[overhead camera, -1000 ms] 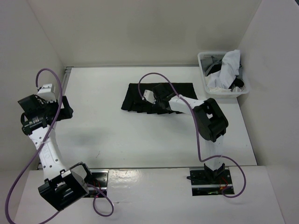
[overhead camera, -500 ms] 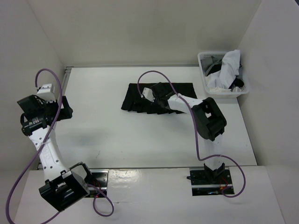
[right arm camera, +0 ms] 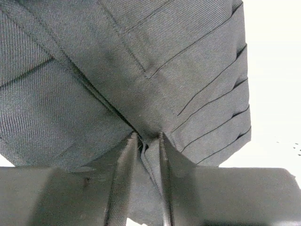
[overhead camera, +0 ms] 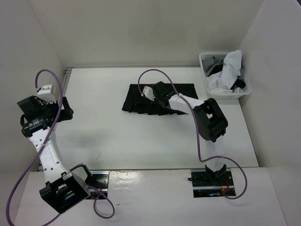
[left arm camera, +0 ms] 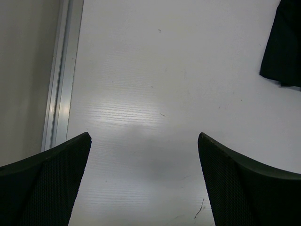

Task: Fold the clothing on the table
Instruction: Fold the skirt

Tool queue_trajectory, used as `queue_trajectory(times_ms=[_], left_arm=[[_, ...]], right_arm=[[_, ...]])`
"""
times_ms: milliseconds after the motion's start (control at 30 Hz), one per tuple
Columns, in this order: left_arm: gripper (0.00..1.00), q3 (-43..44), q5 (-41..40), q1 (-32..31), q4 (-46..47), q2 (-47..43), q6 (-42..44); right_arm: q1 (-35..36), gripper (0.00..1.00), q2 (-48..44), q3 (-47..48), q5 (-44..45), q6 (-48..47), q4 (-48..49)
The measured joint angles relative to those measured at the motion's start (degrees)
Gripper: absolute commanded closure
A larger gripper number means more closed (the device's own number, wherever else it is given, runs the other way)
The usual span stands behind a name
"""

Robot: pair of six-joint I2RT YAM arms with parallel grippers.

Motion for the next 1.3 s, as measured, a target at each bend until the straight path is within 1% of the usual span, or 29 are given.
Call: queue_trajectory(times_ms=[33, 100, 133, 200, 333, 433, 633, 833, 1067, 1100, 1133, 1167, 1233, 1267, 1300], left_arm=[[0.00, 0.0, 0.1, 0.0, 0.0, 0.0, 0.0], [0.00, 0.0, 0.1, 0.0, 0.0, 0.0, 0.0], [0.00, 0.0, 0.1, 0.0, 0.0, 0.0, 0.0], [0.00, 0.0, 0.1, 0.0, 0.0, 0.0, 0.0], [0.00, 0.0, 0.1, 0.0, 0.0, -0.3, 0.0], [0.00, 0.0, 0.2, 0.0, 0.0, -0.5, 0.0], [0.00, 0.0, 0.3, 0.0, 0.0, -0.6, 0.0], [0.00, 0.0, 0.7, 0.0, -0.1, -0.6, 0.1], [0.00, 0.0, 0.8, 0.0, -0.1, -0.6, 0.1], [0.00, 0.0, 0.8, 0.0, -0.1, -0.6, 0.1], [0.00, 0.0, 0.8, 0.0, -0.1, -0.6, 0.1], [0.00, 0.0, 0.8, 0.0, -0.1, -0.6, 0.1], [0.00, 0.0, 0.8, 0.0, -0.1, -0.6, 0.1], [0.00, 0.0, 0.9, 0.0, -0.1, -0.6, 0.1], [0.00, 0.0, 1.0, 0.0, -0.1, -0.6, 0.1]], right_arm=[[0.0, 0.78, 0.0, 0.2, 0.0, 0.2, -0.1], [0.0, 0.83, 0.0, 0.4, -0.1, 0.4, -0.1], [0.0, 0.88, 0.0, 0.5, -0.1, 0.4, -0.1], [0.0, 0.94, 0.0, 0.5, -0.2, 0.4, -0.1], [0.0, 0.98, 0.0, 0.5, -0.4, 0.5, -0.2], [0.0, 0.99, 0.0, 0.7, -0.8, 0.5, -0.7], [0.0, 1.00, 0.0, 3.5, -2.8, 0.8, -4.8], [0.9, 1.00, -0.8, 6.1, -5.0, 1.0, -11.4], [4.7, 1.00, -2.1, 6.5, -7.9, 0.9, -19.5], [5.0, 0.95, -2.1, 6.5, -8.5, 0.9, -20.7], [5.2, 0.86, -2.1, 6.5, -9.5, 0.9, -21.9], [5.5, 0.74, -2.1, 6.5, -10.5, 0.9, -23.2], [6.1, 0.56, -2.0, 6.5, -12.2, 0.9, -25.9], [6.3, 0.49, -1.8, 6.5, -12.7, 0.9, -27.0], [6.3, 0.35, -1.7, 6.5, -13.5, 0.9, -28.3]])
